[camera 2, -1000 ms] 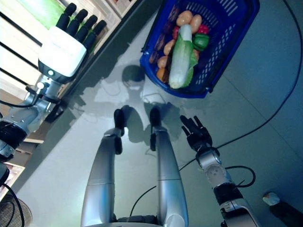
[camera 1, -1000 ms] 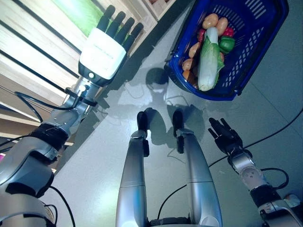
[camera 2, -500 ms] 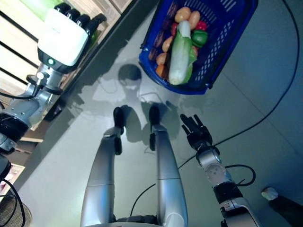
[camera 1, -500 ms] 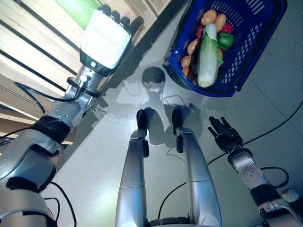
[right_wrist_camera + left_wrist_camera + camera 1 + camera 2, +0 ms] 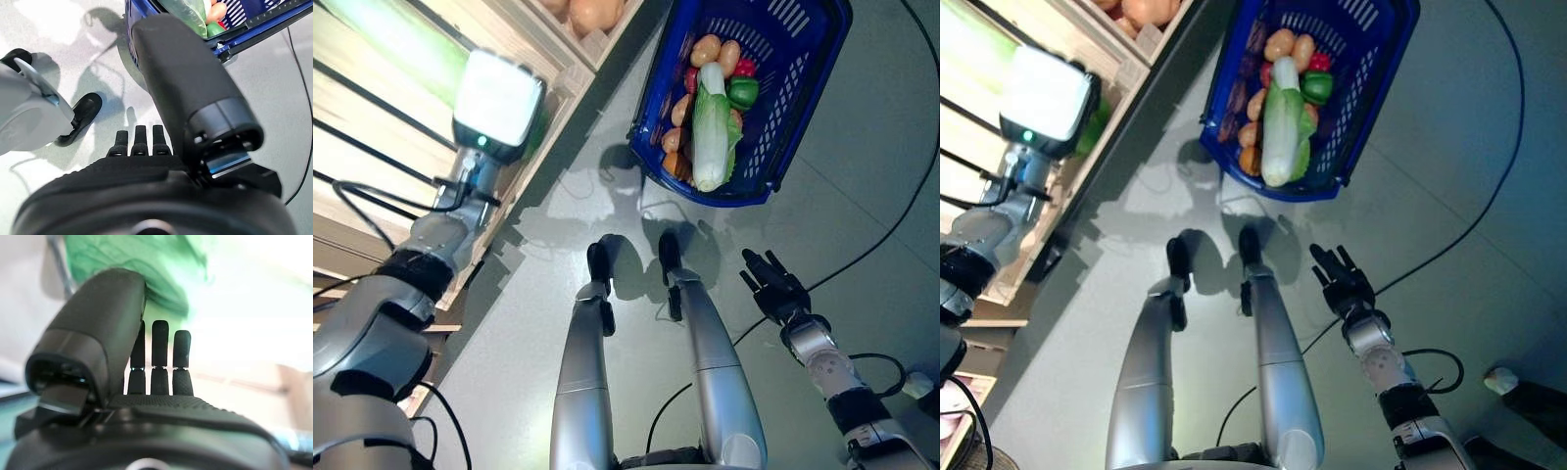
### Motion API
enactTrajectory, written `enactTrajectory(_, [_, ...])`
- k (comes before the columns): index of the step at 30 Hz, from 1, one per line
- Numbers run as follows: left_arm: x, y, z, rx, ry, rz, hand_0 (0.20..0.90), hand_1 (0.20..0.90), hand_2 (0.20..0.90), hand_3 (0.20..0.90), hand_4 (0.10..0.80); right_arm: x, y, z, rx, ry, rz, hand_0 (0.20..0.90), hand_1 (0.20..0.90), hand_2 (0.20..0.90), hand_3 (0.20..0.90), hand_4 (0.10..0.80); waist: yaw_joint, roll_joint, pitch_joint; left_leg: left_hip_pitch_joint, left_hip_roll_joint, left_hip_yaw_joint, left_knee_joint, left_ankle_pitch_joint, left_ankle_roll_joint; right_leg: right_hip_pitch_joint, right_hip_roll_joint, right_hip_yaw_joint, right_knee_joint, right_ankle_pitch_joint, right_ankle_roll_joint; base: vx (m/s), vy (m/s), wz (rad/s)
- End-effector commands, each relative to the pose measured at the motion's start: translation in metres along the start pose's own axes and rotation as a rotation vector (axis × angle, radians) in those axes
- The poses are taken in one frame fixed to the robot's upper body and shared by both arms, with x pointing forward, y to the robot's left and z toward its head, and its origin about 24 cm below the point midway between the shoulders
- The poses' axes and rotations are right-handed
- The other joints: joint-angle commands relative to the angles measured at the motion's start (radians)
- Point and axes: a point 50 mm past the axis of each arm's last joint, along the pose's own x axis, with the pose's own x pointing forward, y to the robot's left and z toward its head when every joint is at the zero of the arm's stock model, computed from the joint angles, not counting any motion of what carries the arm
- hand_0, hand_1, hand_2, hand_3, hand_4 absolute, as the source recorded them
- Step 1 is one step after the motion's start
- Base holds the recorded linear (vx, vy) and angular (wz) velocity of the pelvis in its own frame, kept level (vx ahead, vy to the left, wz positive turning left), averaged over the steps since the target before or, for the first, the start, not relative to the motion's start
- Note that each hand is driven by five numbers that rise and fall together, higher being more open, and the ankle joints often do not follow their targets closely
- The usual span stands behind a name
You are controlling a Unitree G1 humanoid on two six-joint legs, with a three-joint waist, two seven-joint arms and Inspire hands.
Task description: Put vegetables into the basket
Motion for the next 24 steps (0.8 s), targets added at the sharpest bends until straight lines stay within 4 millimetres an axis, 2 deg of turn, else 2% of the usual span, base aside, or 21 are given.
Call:
enactTrajectory(1, [0.002,0.019,-0.033,0.001,0.098,0.146,0.300,0.300,0.300,0.300,0.400,-0.014,-0.008,0.011,-0.029,-0.073,0.050,0.900,0.900,0.900,0.900,0.800,0.027,0.011,-0.001,0.095,-0.008,0.035,-0.095,0.037,0.028,0.134,-0.005,0.001,-0.155,0.106,0.028,0.014,-0.053,0.09])
enactTrajectory(3, [-0.001,0.019,-0.031,-0.006,0.085,0.152,0.300,0.300,0.300,0.300,0.400,-0.016,-0.010,0.010,-0.032,-0.074,0.046,0.900,0.900,0.900,0.900,0.800,0.030,0.013,-0.001,0.120,-0.011,0.032,-0.112,0.044,0.025,0.164,-0.008,-0.003,-0.176,0.107,0.027,0.014,-0.042,0.02])
enactTrajectory(6, [-0.017,0.018,-0.028,-0.049,0.063,0.198,0.300,0.300,0.300,0.300,0.400,-0.021,-0.017,0.006,-0.037,-0.076,0.032,0.900,0.900,0.900,0.900,0.800,0.039,0.019,-0.001,0.177,-0.015,0.025,-0.150,0.056,0.021,0.230,-0.012,-0.008,-0.217,0.103,0.023,0.007,-0.024,0.03])
enactTrajectory(10, [-0.026,0.025,-0.024,-0.090,0.037,0.270,0.300,0.300,0.300,0.300,0.400,-0.026,-0.025,0.003,-0.028,-0.083,0.017,0.900,0.900,0.900,0.900,0.800,0.053,0.019,-0.001,0.216,-0.023,0.017,-0.182,0.063,0.024,0.279,-0.021,-0.025,-0.252,0.102,0.020,0.000,-0.056,0.14])
enactTrajectory(16, [-0.025,0.040,-0.023,-0.099,0.006,0.334,0.300,0.300,0.300,0.300,0.400,-0.028,-0.022,0.008,-0.016,-0.100,0.031,0.900,0.900,0.900,0.900,0.800,0.066,0.014,-0.001,0.220,-0.029,0.016,-0.200,0.072,0.029,0.300,-0.022,-0.049,-0.278,0.098,0.014,-0.029,-0.044,0.07])
enactTrajectory(24, [-0.023,0.048,-0.028,-0.029,-0.017,0.319,0.300,0.300,0.300,0.300,0.400,-0.029,-0.025,0.012,-0.017,-0.094,0.043,0.900,0.900,0.900,0.900,0.800,0.071,0.019,-0.001,0.191,-0.026,0.024,-0.181,0.064,0.037,0.281,-0.024,-0.059,-0.258,0.081,0.006,-0.009,0.000,0.02])
